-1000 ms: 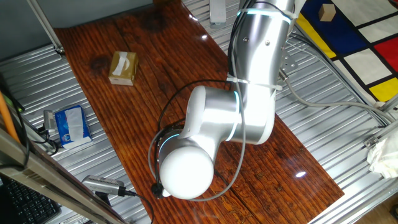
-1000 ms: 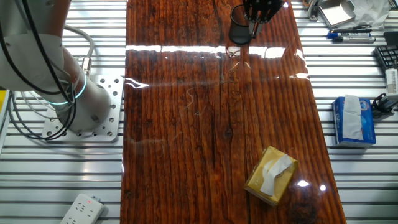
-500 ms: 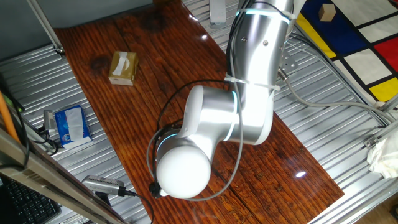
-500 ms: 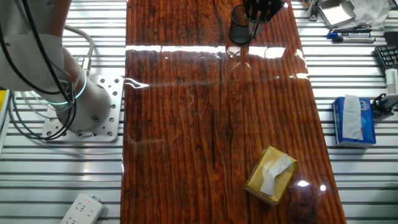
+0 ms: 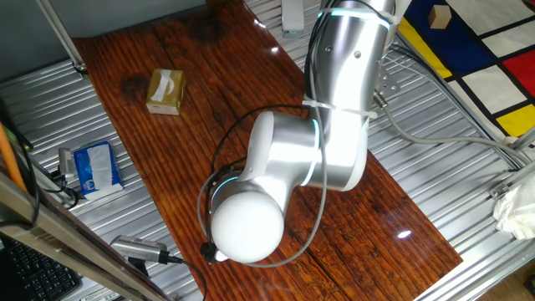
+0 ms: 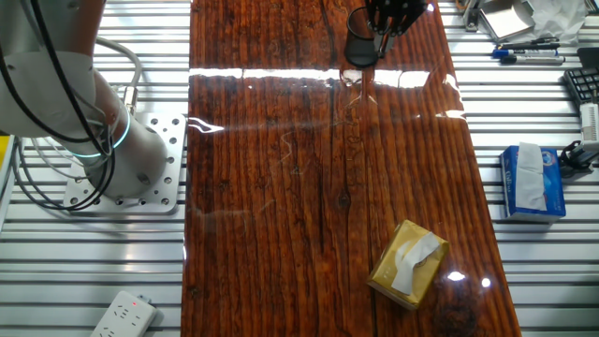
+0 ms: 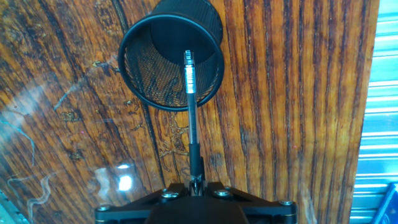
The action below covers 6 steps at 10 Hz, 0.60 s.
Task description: Put the pen into the pen holder
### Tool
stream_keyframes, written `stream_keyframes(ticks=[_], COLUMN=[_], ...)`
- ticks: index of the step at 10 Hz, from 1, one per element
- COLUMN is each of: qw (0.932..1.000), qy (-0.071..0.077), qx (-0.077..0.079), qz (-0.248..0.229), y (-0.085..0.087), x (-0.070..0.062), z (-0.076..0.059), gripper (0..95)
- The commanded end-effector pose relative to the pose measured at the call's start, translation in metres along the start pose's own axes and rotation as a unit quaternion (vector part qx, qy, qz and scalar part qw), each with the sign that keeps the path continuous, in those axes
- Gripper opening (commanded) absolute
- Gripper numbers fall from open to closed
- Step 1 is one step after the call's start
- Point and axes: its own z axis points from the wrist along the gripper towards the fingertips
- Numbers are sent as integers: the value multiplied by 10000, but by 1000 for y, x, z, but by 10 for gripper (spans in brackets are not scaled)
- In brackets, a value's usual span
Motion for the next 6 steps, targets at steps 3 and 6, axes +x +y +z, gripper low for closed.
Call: stream_keyframes(ticks=[3,6], qw=[9998,9997], qy=[-139,-169], qx=[62,63], qz=[-112,-168], y=[0,0], x=[0,0], z=[1,1], gripper=[0,0])
